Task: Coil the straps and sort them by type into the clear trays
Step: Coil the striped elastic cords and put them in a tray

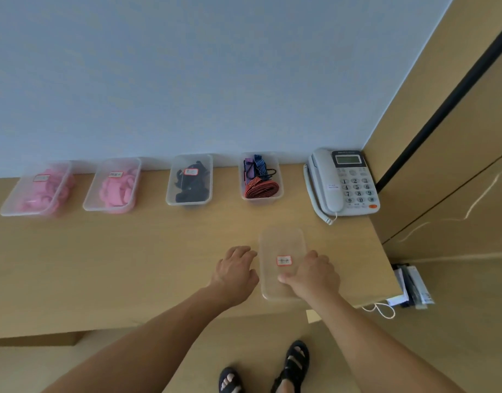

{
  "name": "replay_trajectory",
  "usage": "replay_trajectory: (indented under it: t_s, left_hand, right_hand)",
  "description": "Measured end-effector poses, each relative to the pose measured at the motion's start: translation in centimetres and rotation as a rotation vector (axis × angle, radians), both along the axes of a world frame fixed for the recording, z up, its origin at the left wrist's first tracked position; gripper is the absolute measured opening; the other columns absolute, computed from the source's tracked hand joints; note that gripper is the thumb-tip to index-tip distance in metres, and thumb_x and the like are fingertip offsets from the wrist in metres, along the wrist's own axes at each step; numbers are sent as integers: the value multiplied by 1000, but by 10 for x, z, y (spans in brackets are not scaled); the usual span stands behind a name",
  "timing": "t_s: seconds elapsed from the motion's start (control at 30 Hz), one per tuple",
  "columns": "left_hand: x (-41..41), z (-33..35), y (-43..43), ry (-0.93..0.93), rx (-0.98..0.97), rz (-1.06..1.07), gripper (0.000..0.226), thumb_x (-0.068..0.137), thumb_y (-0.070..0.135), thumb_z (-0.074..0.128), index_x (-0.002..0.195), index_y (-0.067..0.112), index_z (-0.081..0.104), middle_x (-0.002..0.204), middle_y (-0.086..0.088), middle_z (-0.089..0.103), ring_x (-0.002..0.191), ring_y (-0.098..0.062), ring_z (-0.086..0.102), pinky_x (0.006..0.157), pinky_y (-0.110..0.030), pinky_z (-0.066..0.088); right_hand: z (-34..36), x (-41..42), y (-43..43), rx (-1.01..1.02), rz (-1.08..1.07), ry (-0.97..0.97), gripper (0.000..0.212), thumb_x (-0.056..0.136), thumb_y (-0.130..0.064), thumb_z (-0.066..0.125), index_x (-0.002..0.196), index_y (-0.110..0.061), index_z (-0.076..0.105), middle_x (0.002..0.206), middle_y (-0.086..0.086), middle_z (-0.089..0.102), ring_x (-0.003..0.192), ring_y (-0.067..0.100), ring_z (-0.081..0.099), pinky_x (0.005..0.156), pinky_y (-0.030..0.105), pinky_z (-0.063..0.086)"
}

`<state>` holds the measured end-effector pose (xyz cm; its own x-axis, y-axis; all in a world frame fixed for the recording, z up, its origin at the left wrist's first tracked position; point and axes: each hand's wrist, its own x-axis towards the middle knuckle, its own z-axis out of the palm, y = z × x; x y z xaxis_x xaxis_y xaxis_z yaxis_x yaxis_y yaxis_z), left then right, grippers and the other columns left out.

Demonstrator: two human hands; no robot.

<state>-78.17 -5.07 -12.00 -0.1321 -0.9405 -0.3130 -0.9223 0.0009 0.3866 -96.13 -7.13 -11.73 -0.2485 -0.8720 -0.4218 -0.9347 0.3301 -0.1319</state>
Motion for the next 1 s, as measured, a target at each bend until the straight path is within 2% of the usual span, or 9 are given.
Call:
replay_trajectory:
  t_s: [0.2, 0.3, 0.43, 0.5, 0.57, 0.63, 0.73, 0.83, 1.0]
  left_hand:
    - [5, -1, 12, 0, 29, 21, 53, 97, 25, 45, 149, 20, 38, 157, 3, 32, 147, -15, 21, 114, -36, 32]
    - [7, 4, 11, 25, 16, 36, 53, 97, 25, 45, 148, 19, 39, 156, 3, 34, 146, -16, 22, 114, -35, 31]
    - [12, 15, 0, 105, 43, 116, 54, 98, 30, 46, 149, 17, 36, 154, -1, 39, 142, -19, 32, 113, -34, 32]
    - [15, 27, -8, 163, 93, 189, 56, 99, 34, 45, 151, 16, 34, 152, -4, 42, 138, -22, 40, 110, -35, 35]
    - [16, 38, -17, 251, 137, 258, 57, 100, 34, 45, 151, 12, 34, 146, -7, 50, 131, -25, 48, 107, -34, 39]
    - [16, 50, -30, 397, 163, 345, 47, 101, 29, 44, 143, 8, 44, 129, -12, 62, 110, -24, 60, 93, -30, 46]
    - [11, 66, -55, 582, 140, 447, 28, 104, 22, 38, 103, 4, 59, 95, -11, 67, 64, -15, 56, 58, -19, 46]
    - [11, 77, -86, 568, 63, 467, 28, 104, 19, 38, 90, 4, 57, 80, -7, 63, 55, -12, 51, 39, -10, 37]
    - [24, 75, -138, 308, 24, 419, 33, 102, 23, 38, 73, 18, 53, 86, -9, 69, 75, -24, 63, 70, -34, 51]
  right_hand:
    - [1, 3, -5, 54, -155, -109, 91, 57, -54, 84, 125, -11, 41, 127, 10, 49, 115, 27, 53, 79, 31, 41]
    - [2, 1, -6, 80, -165, -172, 74, 63, -50, 81, 121, -16, 51, 124, 8, 50, 111, 28, 56, 78, 31, 43]
    - [14, -3, -9, 48, -149, -445, 22, 82, -39, 64, 85, -17, 65, 91, 2, 69, 81, 22, 66, 67, 31, 49]
    - [26, -2, -13, -22, -123, -589, 19, 85, -25, 59, 68, -16, 60, 72, 1, 67, 65, 20, 61, 62, 30, 46]
    - [42, 2, -19, -104, -81, -704, 18, 86, -15, 56, 68, -14, 58, 66, -1, 64, 55, 16, 54, 59, 29, 43]
    - [60, 7, -29, -166, -50, -798, 6, 86, -12, 56, 81, -13, 59, 71, -4, 65, 47, 9, 50, 52, 25, 42]
    - [81, 14, -52, -213, -14, -838, 14, 81, -10, 59, 95, -12, 56, 82, 0, 65, 46, 9, 48, 49, 24, 39]
    - [91, 16, -85, -257, 23, -797, 6, 85, -17, 58, 90, -14, 56, 74, 3, 66, 49, 13, 51, 50, 26, 40]
    - [86, 18, -158, -302, 87, -611, 42, 95, -38, 48, 60, -14, 48, 54, -3, 54, 52, 16, 48, 51, 29, 33]
